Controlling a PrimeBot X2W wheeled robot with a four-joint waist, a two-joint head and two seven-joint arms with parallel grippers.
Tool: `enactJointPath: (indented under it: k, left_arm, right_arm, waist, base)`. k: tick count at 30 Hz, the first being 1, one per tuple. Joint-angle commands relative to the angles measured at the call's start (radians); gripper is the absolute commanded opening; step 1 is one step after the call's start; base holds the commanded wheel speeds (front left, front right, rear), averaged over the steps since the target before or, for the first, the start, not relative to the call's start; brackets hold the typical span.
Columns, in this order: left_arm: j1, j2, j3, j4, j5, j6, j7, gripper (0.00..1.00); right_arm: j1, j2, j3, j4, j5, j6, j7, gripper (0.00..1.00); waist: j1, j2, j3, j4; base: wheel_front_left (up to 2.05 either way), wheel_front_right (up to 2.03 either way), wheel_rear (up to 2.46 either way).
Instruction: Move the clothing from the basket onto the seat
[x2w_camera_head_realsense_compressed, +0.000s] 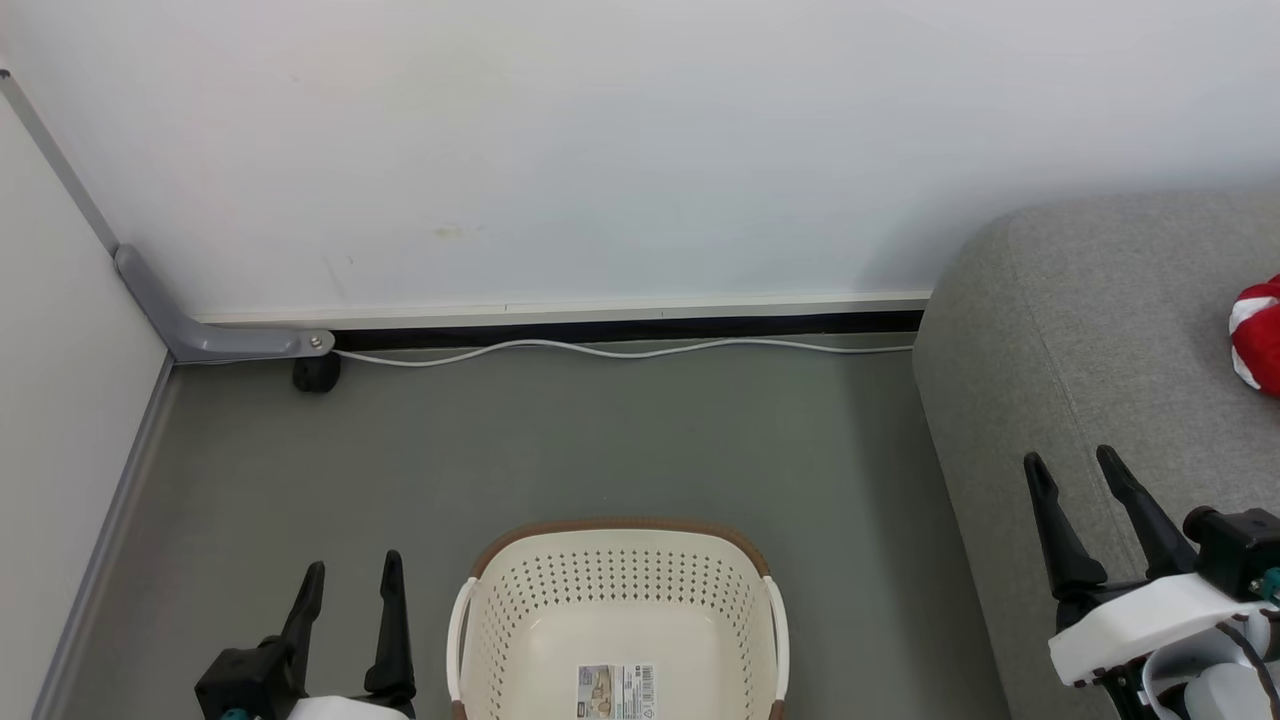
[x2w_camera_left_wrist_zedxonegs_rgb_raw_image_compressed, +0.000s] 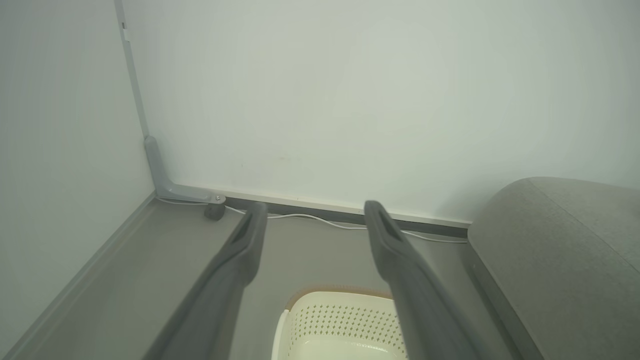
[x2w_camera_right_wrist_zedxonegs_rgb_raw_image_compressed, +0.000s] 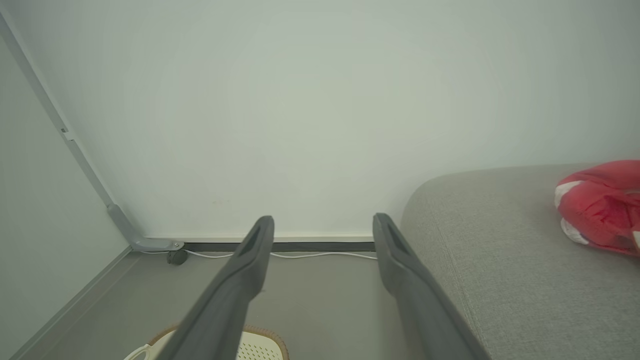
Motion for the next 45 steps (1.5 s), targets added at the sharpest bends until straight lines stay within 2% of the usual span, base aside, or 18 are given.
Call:
enactJointPath:
  k: [1, 6, 7, 13, 17, 22, 45]
  left_arm:
    - [-0.014, 0.005, 0.029, -0.027, 0.0, 0.002, -0.006, 1.0]
    - [-0.016, 0.005, 0.019, -0.031, -0.015, -0.011, -0.006, 1.0]
    - [0.0, 0.0, -0.008, -0.004, -0.012, -0.01, 0.0, 0.0]
    - [0.0, -0.007, -0.005, 0.035, -0.041, -0.014, 0.01, 0.0]
    - [-0.004, -0.006, 0.002, 0.032, -0.082, -0.019, 0.022, 0.0]
    - [-0.011, -0.006, 0.01, 0.031, -0.135, -0.026, 0.036, 0.0]
    - [-0.041, -0.004, 0.045, 0.025, -0.363, -0.057, 0.101, 0.0]
  right_arm:
    - [-0.008, -0.014, 0.01, -0.019, -0.011, 0.003, -0.014, 1.0]
    - [-0.008, -0.012, 0.013, -0.016, -0.008, 0.003, -0.014, 1.0]
    - [0.0, 0.002, 0.0, 0.003, 0.0, 0.0, 0.0, 0.0]
    - [0.022, 0.027, 0.001, 0.03, 0.028, 0.0, 0.01, 0.0]
    - [0.024, 0.034, -0.009, 0.024, 0.066, 0.0, 0.021, 0.0]
    - [0.025, 0.041, -0.022, 0.019, 0.112, 0.0, 0.036, 0.0]
    - [0.028, 0.076, -0.078, -0.004, 0.314, 0.001, 0.099, 0.0]
  waist:
    - [0.0, 0.0, 0.001, -0.001]
    - [0.0, 0.0, 0.003, -0.003]
    - [0.0, 0.0, 0.003, -0.003]
    - [0.0002, 0.0, 0.003, -0.003]
    - [0.0022, 0.0, 0.001, -0.003]
    - [0.0001, 0.0, 0.003, -0.003]
    - [0.0, 0.0, 0.003, -0.004]
  base:
    - [0.0, 0.0, 0.0]
    - [0.0, 0.0, 0.0]
    - [0.0, 0.0, 0.0]
    - [0.0, 0.0, 0.0]
    - [0.0, 0.0, 0.0]
    - [0.0, 0.0, 0.0]
    - [0.0, 0.0, 0.0]
